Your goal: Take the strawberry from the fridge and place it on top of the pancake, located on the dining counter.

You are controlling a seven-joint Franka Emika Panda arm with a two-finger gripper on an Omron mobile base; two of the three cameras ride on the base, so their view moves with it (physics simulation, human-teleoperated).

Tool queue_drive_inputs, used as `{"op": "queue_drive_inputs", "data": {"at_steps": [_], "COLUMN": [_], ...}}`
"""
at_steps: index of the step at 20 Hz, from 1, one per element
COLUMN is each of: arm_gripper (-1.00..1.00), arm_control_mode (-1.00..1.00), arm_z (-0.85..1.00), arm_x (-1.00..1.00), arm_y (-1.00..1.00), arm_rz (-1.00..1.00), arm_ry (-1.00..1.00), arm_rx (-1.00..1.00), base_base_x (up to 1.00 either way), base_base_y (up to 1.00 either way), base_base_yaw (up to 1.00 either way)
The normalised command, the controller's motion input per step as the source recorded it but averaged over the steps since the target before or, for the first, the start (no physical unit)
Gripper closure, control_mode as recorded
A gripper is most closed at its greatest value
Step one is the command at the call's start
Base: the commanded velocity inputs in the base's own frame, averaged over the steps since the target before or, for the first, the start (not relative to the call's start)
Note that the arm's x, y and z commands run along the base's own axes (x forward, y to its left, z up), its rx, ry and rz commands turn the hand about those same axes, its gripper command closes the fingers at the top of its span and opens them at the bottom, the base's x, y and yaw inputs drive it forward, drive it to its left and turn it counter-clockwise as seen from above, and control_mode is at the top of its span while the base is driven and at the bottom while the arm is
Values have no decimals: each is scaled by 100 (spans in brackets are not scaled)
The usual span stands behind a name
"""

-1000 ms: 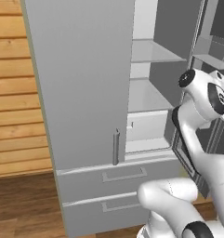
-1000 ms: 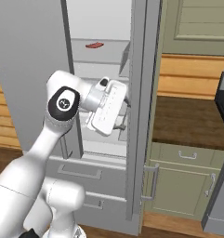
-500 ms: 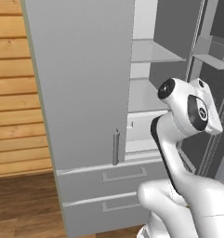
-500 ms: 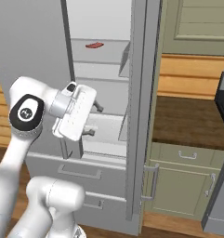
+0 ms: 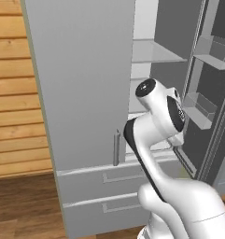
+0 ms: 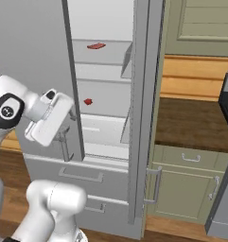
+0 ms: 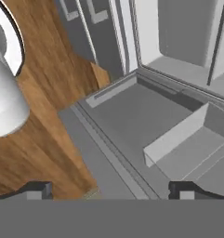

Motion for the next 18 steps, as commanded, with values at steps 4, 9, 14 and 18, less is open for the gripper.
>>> {"op": "queue_drive_inputs", "data": {"at_steps": [4, 9, 14, 18], "arm_gripper": [-100, -100, -100, -100], "arm_control_mode": [-100, -100, -100, -100], "arm_z": [-53, -60, -52, -27], "arm_x": [64, 81, 60, 48], "arm_y": [86, 48, 12, 31], "arm_rz": [-13, -37, -53, -57], "arm_ry": [-12, -20, -31, -12], "arm_rx": [58, 66, 71, 49], "base_base_x": [0, 0, 0, 0], "base_base_y": [0, 0, 0, 0], "base_base_yaw": [0, 0, 0, 0]}}
